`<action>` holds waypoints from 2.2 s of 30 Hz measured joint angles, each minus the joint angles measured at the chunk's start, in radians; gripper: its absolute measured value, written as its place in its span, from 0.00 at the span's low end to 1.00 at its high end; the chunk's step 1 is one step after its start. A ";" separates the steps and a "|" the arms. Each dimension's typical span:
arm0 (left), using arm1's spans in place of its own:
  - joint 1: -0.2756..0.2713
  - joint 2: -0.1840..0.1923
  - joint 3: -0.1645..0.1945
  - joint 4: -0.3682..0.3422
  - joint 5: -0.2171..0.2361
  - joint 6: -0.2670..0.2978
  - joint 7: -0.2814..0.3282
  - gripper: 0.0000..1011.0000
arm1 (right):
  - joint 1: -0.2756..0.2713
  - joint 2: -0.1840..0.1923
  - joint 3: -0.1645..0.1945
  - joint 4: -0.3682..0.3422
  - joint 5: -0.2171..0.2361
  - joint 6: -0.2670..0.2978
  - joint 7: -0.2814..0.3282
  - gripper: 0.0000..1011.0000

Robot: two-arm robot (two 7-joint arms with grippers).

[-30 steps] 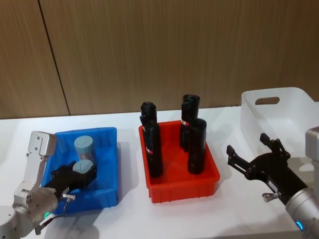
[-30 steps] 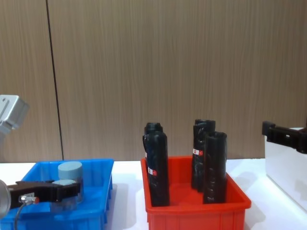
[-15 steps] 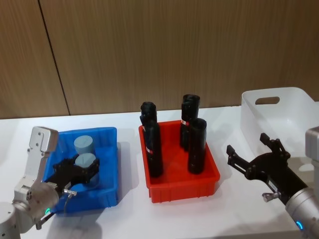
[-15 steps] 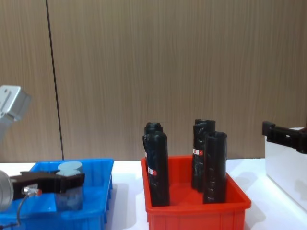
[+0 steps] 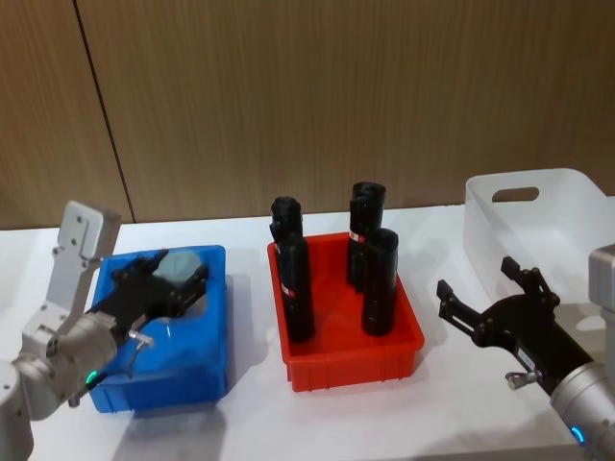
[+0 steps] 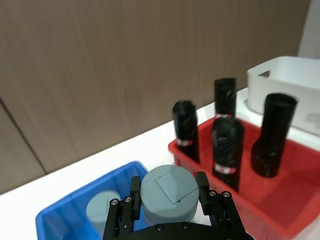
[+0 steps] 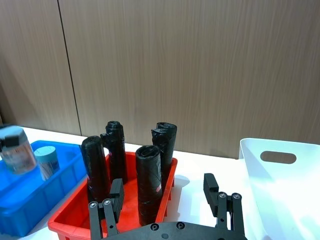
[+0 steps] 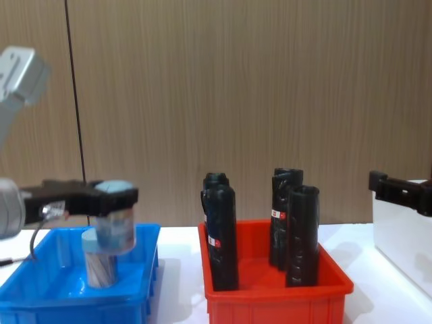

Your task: Pick the cotton swabs from the blue box and place them into the white box.

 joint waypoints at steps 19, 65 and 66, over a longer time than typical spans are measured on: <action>-0.031 -0.006 0.011 -0.166 0.001 0.041 -0.167 0.66 | 0.000 0.000 0.000 0.000 0.000 0.000 0.000 0.99; -0.304 -0.175 0.090 0.052 0.038 0.201 -0.475 0.66 | 0.000 0.000 0.000 0.000 0.000 0.000 0.000 0.99; -0.305 -0.175 0.090 0.053 0.038 0.202 -0.476 0.66 | 0.000 0.000 0.000 0.000 0.000 0.000 0.000 0.99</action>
